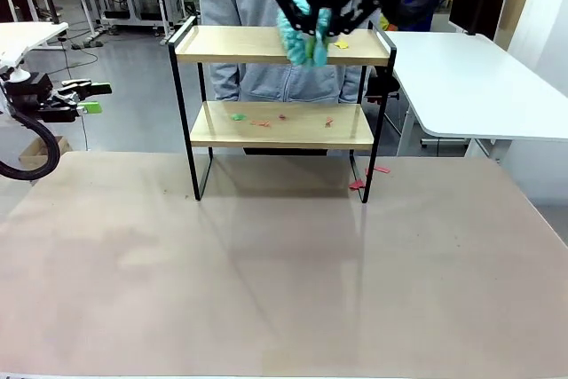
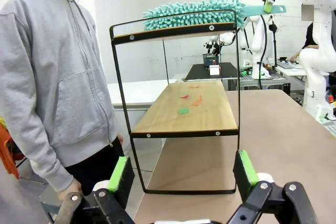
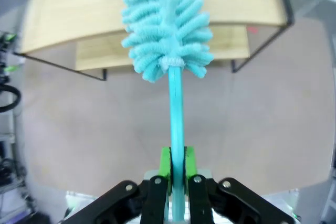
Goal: Clean the shelf.
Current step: Clean the specific section of the Shelf indicated by the human with the Duster.
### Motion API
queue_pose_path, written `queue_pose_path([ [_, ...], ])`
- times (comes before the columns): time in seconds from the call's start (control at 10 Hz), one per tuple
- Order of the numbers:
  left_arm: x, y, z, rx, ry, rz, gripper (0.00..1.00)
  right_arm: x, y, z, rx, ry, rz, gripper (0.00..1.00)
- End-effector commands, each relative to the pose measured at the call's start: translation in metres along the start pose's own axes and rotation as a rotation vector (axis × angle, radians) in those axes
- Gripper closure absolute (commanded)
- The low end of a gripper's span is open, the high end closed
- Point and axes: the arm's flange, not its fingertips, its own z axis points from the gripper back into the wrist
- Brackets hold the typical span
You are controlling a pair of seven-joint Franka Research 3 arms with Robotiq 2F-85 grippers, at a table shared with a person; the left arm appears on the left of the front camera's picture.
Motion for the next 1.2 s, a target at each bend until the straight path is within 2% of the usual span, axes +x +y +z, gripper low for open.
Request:
queue_pose_path([
  [0.0, 0.002, -0.001, 0.0, -0.003, -0.003, -0.005, 0.0, -0.011, -0.042, -0.005, 0.003, 0.008, -0.053, 0.87],
  [0.3, 0.002, -0.001, 0.0, -0.003, -0.003, -0.005, 0.0, -0.007, -0.079, -0.002, -0.109, -0.014, -0.152, 0.87],
  [0.5, 0.002, -0.001, 0.0, -0.003, -0.003, -0.005, 0.0, -0.009, -0.089, 0.009, -0.175, -0.089, -0.174, 0.87],
  [0.6, 0.002, -0.001, 0.0, -0.003, -0.003, -0.005, 0.0, -0.011, -0.086, 0.016, -0.155, -0.168, -0.14, 0.87],
  [0.7, 0.002, -0.001, 0.0, -0.003, -0.003, -0.005, 0.0, -0.002, -0.084, 0.007, -0.119, -0.04, -0.152, 0.87],
  [0.9, 0.002, -0.001, 0.0, -0.003, -0.003, -0.005, 0.0, -0.002, -0.084, 0.007, -0.119, -0.04, -0.152, 0.87],
  [1.0, 0.002, -0.001, 0.0, -0.003, -0.003, -0.005, 0.0, -0.007, -0.078, 0.011, -0.119, -0.069, -0.137, 0.87],
  [1.1, 0.002, -0.001, 0.0, -0.003, -0.003, -0.005, 0.0, -0.007, -0.083, 0.026, -0.002, -0.141, -0.095, 0.87],
])
